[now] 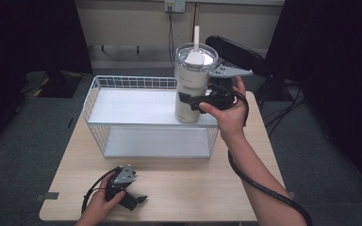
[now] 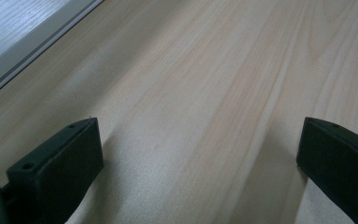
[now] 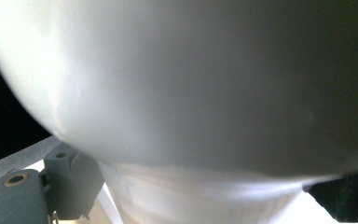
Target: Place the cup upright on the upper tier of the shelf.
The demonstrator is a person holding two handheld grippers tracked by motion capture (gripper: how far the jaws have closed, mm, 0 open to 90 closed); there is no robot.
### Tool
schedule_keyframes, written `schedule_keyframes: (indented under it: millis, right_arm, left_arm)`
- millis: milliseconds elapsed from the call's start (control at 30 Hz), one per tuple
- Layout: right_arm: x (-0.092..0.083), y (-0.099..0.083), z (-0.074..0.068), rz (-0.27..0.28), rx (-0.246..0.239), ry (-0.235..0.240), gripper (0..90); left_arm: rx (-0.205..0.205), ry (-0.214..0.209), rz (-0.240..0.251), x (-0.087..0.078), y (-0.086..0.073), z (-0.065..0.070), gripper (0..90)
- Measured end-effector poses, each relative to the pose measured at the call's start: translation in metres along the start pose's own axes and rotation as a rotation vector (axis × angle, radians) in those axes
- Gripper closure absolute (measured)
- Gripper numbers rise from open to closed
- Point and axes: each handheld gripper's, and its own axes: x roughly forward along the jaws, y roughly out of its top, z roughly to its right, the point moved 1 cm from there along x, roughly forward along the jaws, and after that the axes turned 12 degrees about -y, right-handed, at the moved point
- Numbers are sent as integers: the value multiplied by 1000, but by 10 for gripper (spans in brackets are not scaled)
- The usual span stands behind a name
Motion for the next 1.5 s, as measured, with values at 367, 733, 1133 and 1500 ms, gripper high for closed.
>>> schedule_keyframes:
  millis: [367, 733, 1133, 1500]
  right_arm:
    - [9, 4, 8, -10, -21, -33, 111]
    - [19, 2, 14, -16, -8, -53, 111]
    - [26, -2, 16, -14, -2, -58, 110]
    - [27, -2, 14, -13, -19, -54, 108]
  left_arm:
    - [0, -1, -2, 0, 0, 0, 0]
    - [0, -2, -2, 0, 0, 0, 0]
    - [0, -1, -2, 0, 0, 0, 0]
    - [0, -2, -2, 0, 0, 0, 0]
